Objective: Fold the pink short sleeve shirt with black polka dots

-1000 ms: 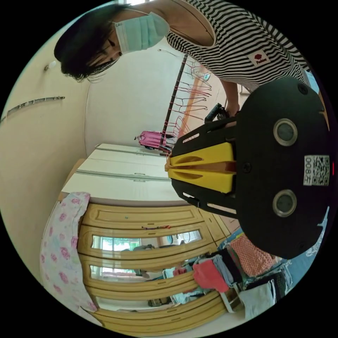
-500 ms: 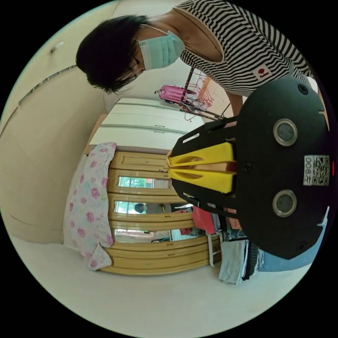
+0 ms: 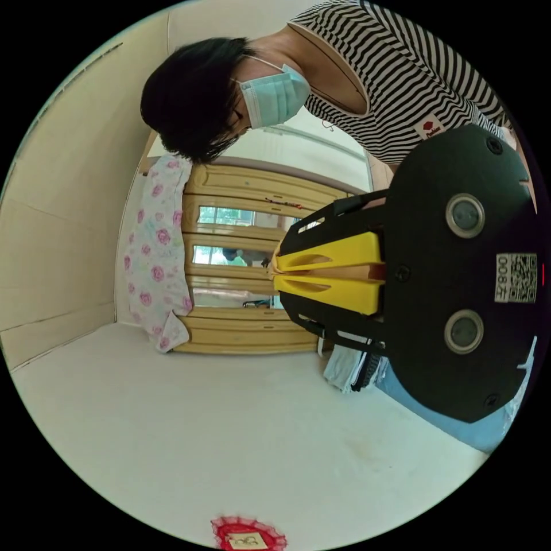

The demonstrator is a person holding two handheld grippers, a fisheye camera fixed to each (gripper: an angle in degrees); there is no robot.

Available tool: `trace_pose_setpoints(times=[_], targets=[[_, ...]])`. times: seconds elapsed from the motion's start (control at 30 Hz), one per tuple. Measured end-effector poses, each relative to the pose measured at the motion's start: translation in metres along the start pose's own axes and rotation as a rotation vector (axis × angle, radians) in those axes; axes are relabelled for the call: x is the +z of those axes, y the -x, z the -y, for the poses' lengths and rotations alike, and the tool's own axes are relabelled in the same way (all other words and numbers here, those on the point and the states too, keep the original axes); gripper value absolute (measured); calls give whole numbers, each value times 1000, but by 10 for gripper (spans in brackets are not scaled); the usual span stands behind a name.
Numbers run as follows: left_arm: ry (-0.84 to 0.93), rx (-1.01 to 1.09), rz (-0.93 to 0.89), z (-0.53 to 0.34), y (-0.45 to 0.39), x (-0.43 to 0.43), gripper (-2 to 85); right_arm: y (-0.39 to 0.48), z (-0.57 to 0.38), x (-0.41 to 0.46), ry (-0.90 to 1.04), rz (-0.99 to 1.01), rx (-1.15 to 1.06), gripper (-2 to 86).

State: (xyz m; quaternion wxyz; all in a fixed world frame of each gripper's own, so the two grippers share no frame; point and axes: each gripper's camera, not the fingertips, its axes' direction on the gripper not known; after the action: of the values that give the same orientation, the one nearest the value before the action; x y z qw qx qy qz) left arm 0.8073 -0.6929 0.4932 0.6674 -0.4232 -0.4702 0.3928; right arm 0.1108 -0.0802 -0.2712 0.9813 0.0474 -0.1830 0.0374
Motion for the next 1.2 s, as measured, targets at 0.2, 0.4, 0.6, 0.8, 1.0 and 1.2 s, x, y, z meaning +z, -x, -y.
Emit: trace_pose_setpoints(times=[0.2,0.4,0.6,0.8,1.0,1.2], targets=[[-13,-38,79,-36,21,-73,6,-137,-18,-27,-251,-100,179,1],[-15,-70,131,-74,46,-127,6,-236,-10,80,-23,98,231,1],[-37,-111,148,-114,70,-172,6,-209,7,155,51,175,-65,1],[-85,-89,124,-149,75,-212,6,-254,22,200,116,182,-63,4],[-116,-80,105,-185,73,-249,6,-296,44,173,-58,-89,-93,34],[-115,-94,123,-227,65,-275,6,-313,98,228,73,-171,-235,79]])
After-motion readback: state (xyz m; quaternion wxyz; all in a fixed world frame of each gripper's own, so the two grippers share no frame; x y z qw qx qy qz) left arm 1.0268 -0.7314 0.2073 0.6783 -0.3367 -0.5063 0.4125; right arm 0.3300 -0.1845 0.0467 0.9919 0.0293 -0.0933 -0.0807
